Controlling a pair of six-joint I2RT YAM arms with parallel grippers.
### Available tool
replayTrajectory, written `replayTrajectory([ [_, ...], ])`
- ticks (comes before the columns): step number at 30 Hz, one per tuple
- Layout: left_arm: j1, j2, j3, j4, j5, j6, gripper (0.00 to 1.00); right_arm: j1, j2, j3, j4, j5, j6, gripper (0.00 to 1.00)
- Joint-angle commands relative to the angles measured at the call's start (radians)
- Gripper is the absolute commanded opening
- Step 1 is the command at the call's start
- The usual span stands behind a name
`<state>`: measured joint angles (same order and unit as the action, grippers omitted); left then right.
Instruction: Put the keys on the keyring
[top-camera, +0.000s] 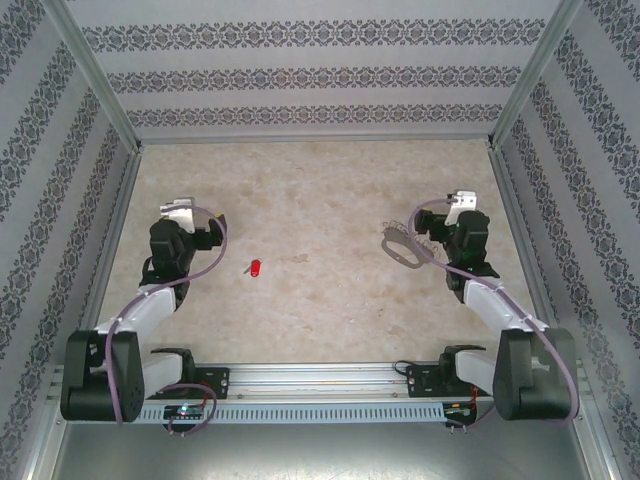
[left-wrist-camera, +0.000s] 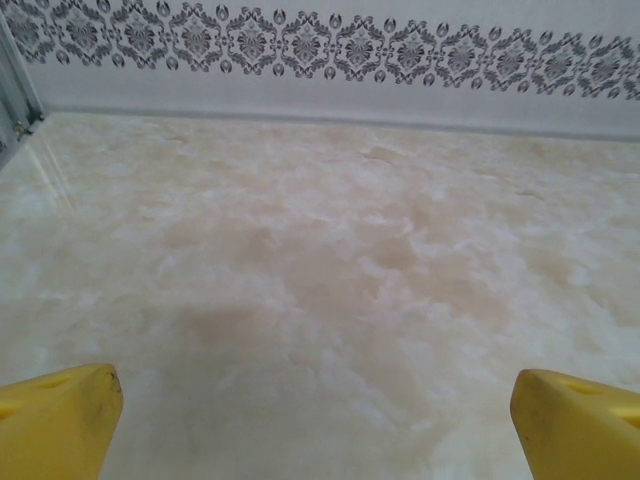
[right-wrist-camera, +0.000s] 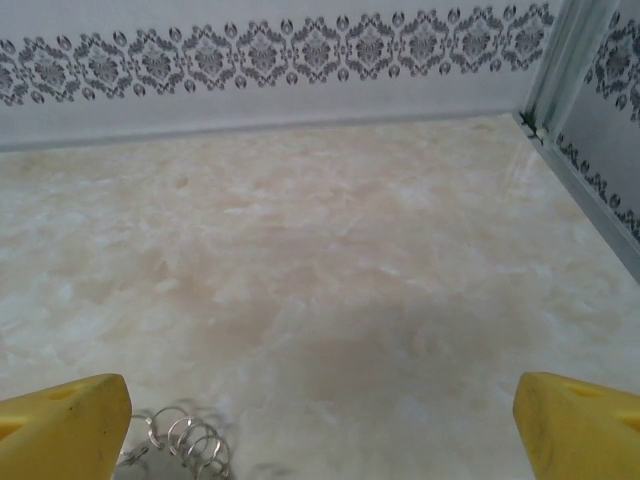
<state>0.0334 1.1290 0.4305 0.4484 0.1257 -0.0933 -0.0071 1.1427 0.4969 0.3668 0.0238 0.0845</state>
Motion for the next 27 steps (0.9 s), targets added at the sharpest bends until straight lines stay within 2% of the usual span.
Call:
replayTrajectory([
  [1,-0.023,-0.069,0.081,-0.289,0.028,-0.135,1.0,0.036,-0.058,0.095,-0.319,0.041,0.064,0.98],
  [7,-0.092,-0.124,0.221,-0.551,0.054,-0.274,1.0,0.178,-0.089,0.268,-0.638,0.105,0.134,0.98],
  [12,-0.171,-0.068,0.366,-0.766,0.059,-0.359,1.0,0.252,-0.043,0.394,-0.862,0.095,0.235,0.98],
  [19,-0.413,0.099,0.53,-1.006,0.01,-0.464,1.0,0.32,-0.021,0.363,-0.958,-0.036,0.362,0.98],
  [22,-0.459,0.182,0.586,-1.14,-0.019,-0.509,1.0,0.355,-0.02,0.348,-0.975,-0.083,0.388,0.98],
  [27,-0.462,0.258,0.613,-1.177,0.022,-0.503,1.0,0.388,-0.024,0.351,-1.031,-0.065,0.401,0.98],
])
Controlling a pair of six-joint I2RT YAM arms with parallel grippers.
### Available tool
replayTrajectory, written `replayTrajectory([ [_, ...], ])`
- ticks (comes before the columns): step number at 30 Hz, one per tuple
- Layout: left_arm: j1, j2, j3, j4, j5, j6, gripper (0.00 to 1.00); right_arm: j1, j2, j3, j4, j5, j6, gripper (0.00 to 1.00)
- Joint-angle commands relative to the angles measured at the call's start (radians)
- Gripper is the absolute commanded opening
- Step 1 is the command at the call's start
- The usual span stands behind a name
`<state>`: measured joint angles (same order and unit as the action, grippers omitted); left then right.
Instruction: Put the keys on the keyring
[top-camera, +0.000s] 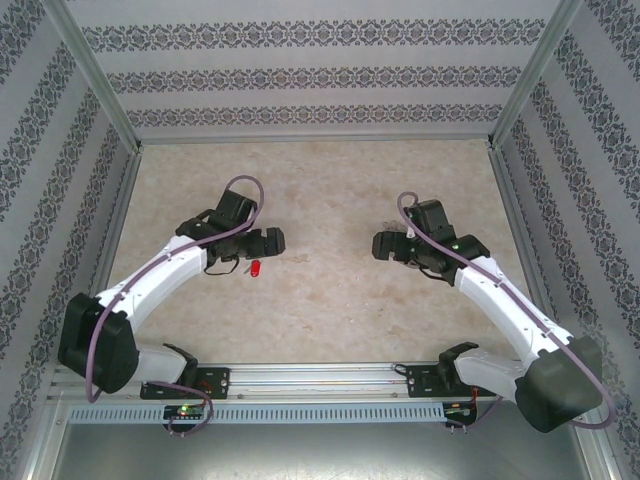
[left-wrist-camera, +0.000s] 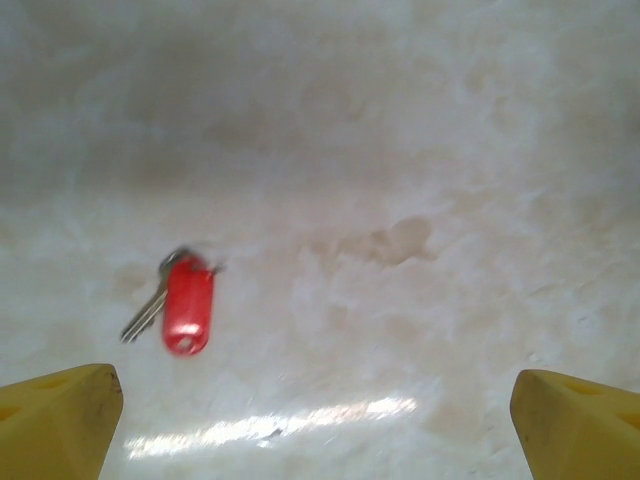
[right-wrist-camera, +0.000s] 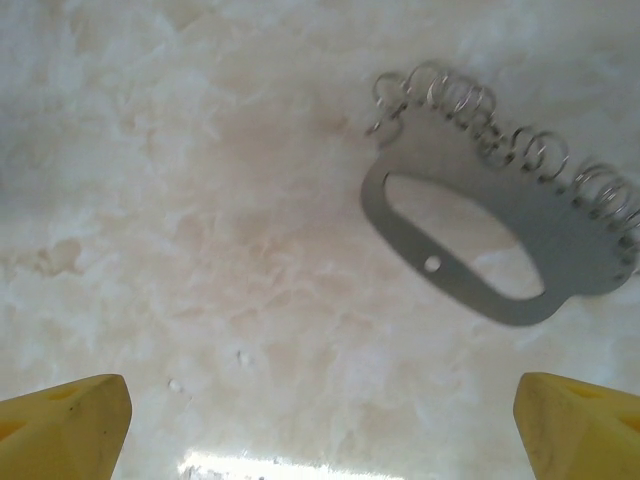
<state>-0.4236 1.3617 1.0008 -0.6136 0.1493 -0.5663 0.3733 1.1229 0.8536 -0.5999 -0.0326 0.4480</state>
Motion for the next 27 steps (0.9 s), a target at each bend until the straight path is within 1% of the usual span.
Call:
replayTrajectory([
  [1,-0.007,0.05,0.058,-0.123,0.009,-0.023,1.0,0.001,-0.002,-0.003,-0.068,0.003,0.03,0.98],
  [3,-0.017,0.081,0.073,-0.119,0.022,-0.018,1.0,-0.023,0.023,0.019,-0.082,0.021,-0.004,0.98],
  [6,-0.025,0.107,0.074,-0.08,0.05,-0.034,1.0,-0.094,0.102,0.069,-0.11,0.034,-0.053,0.98],
  [9,-0.039,0.149,0.105,-0.073,0.063,-0.028,1.0,-0.184,0.198,0.113,-0.081,-0.009,-0.08,0.98],
  [11,-0.052,0.176,0.139,-0.077,0.067,-0.02,1.0,-0.207,0.28,0.168,-0.079,-0.005,-0.114,0.98],
  [14,-0.067,0.192,0.165,-0.06,0.075,-0.028,1.0,-0.247,0.372,0.237,-0.142,0.003,-0.138,0.98],
  [20,-0.099,0.206,0.166,0.019,0.087,-0.074,1.0,-0.373,0.315,0.141,-0.085,-0.063,-0.02,0.95],
  [22,-0.104,0.214,0.158,0.05,0.101,-0.084,1.0,-0.416,0.315,0.113,-0.057,-0.089,0.014,0.92],
  [27,-0.105,0.247,0.167,0.098,0.151,-0.078,1.0,-0.499,0.347,0.101,-0.031,-0.114,0.017,0.84],
])
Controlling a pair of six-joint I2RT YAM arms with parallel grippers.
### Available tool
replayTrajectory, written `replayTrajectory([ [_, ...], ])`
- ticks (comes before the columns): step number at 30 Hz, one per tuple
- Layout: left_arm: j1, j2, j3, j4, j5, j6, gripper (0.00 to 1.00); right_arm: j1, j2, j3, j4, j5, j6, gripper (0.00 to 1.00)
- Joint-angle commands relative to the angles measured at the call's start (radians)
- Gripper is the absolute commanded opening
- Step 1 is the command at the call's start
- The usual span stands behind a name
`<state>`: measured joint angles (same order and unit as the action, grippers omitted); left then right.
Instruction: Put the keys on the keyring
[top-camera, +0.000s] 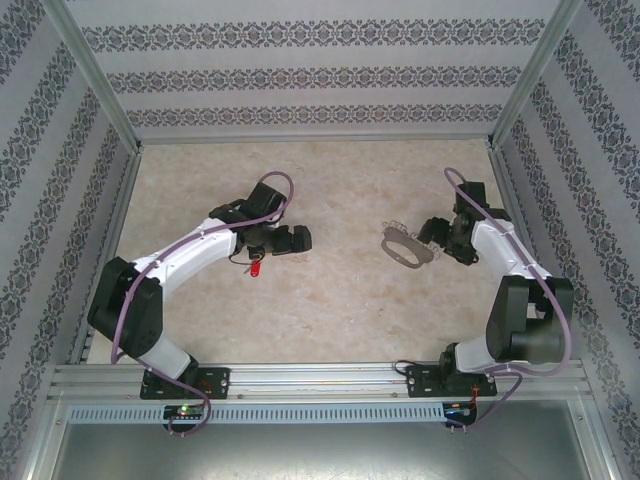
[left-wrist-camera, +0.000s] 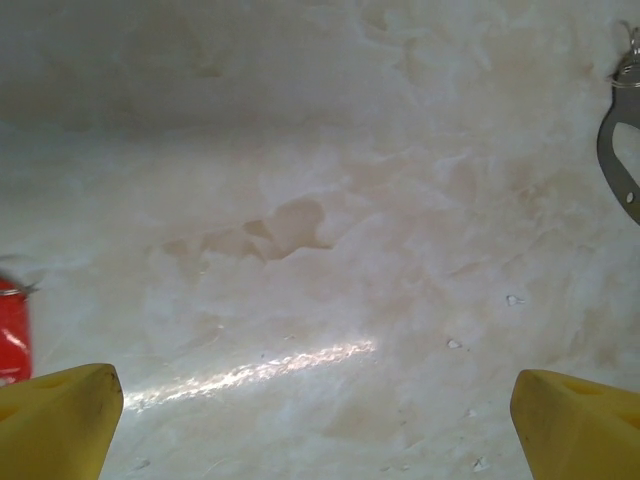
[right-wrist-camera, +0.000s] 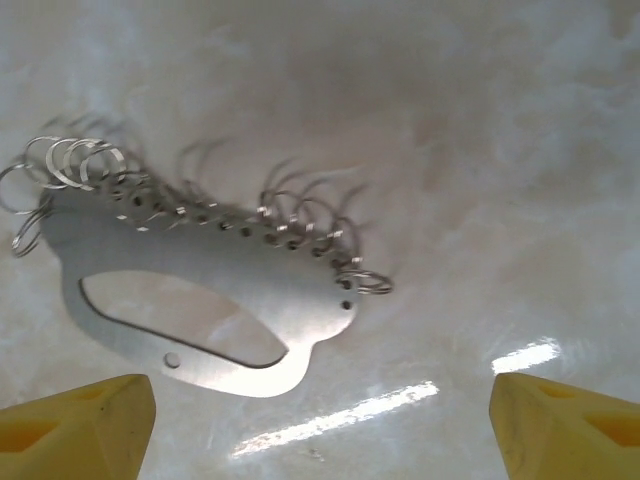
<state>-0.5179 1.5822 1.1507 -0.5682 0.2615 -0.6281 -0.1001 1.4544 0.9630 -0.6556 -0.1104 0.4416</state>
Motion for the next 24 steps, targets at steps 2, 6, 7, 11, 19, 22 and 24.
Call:
replayTrajectory([
  [2,-0.011,0.043,0.028,0.063,0.058,-0.013,1.0,-0.043,0.037,-0.014,0.035,-0.046,0.012,0.82],
  [6,-0.01,0.062,0.039,0.084,0.089,-0.012,1.0,-0.062,0.108,0.007,0.047,-0.073,-0.022,0.81],
  [7,-0.01,0.065,0.038,0.089,0.093,-0.012,1.0,-0.062,0.13,0.018,0.045,-0.083,-0.032,0.81],
  [11,-0.011,0.069,0.039,0.1,0.103,-0.011,1.0,-0.064,0.185,0.039,0.041,-0.087,-0.059,0.81],
  [19,-0.011,0.059,0.008,0.131,0.106,-0.031,1.0,-0.064,0.236,0.065,0.055,-0.133,-0.078,0.79],
  [22,-0.011,0.06,0.001,0.14,0.108,-0.039,1.0,-0.063,0.252,0.086,0.045,-0.132,-0.094,0.76],
  [24,-0.01,0.059,0.0,0.143,0.109,-0.04,1.0,-0.062,0.266,0.094,0.038,-0.137,-0.105,0.73],
])
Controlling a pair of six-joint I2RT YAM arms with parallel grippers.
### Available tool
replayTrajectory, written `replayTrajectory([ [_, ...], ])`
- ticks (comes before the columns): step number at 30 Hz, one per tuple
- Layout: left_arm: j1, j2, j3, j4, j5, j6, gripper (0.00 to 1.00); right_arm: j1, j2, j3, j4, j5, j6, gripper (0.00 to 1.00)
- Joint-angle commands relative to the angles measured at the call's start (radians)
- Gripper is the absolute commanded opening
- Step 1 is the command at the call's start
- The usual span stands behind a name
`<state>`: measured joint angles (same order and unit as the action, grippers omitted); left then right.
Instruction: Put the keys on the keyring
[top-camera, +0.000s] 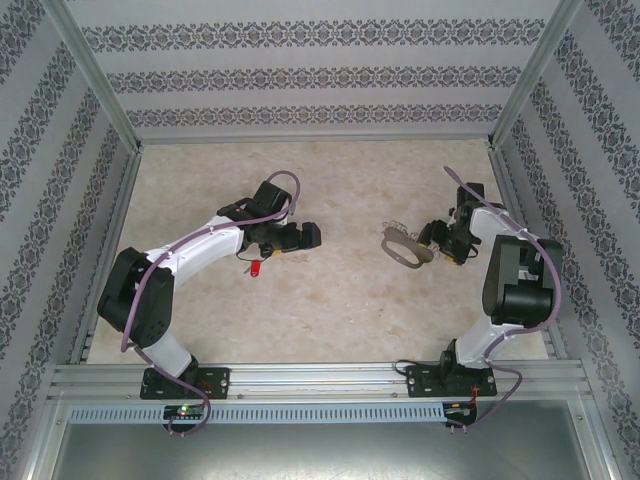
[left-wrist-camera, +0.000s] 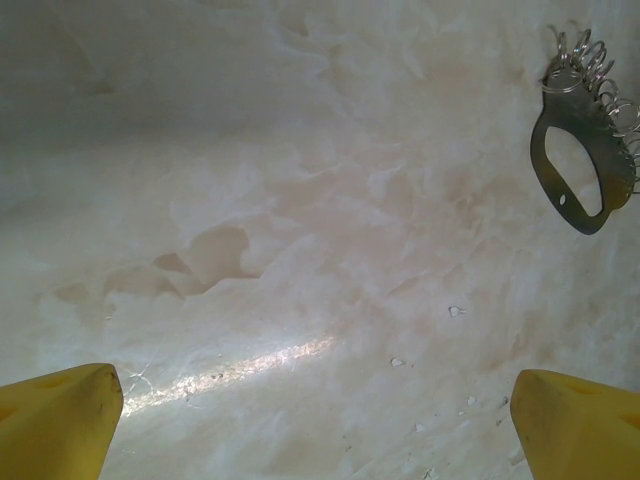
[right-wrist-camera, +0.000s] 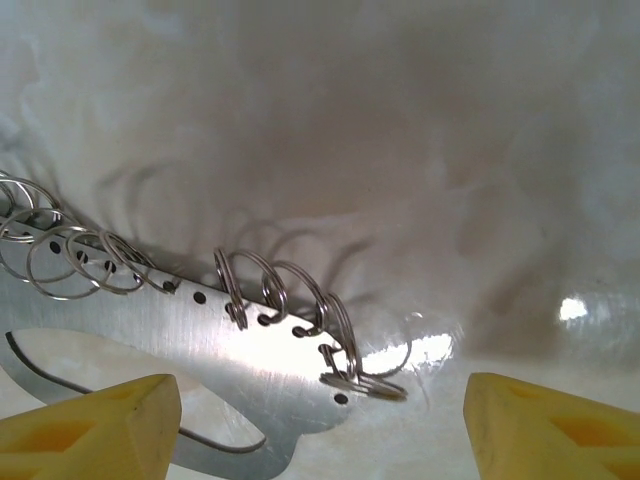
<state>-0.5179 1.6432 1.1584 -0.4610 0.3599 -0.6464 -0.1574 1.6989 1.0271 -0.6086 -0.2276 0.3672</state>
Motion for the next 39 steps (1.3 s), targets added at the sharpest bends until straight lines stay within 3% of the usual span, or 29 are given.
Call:
replayTrajectory([
  [1,-0.01,-0.002,-0.01,0.037,0.011,-0.023,1.0,-0.005,0.026,0.029,-0.008,-0.026,-0.034,0.73],
  [6,-0.01,-0.012,-0.029,0.053,0.011,-0.041,1.0,0.007,0.034,0.024,-0.006,-0.043,-0.057,0.72],
  [17,-0.01,-0.051,-0.067,0.052,0.008,-0.054,0.96,0.053,0.029,-0.004,0.006,-0.034,-0.068,0.53],
  [30,-0.011,-0.056,-0.079,0.068,0.016,-0.062,0.96,0.094,-0.005,-0.008,-0.048,0.061,-0.125,0.52],
  [39,-0.011,-0.06,-0.09,0.08,0.016,-0.069,0.96,0.116,-0.005,-0.012,-0.056,0.065,-0.133,0.41],
])
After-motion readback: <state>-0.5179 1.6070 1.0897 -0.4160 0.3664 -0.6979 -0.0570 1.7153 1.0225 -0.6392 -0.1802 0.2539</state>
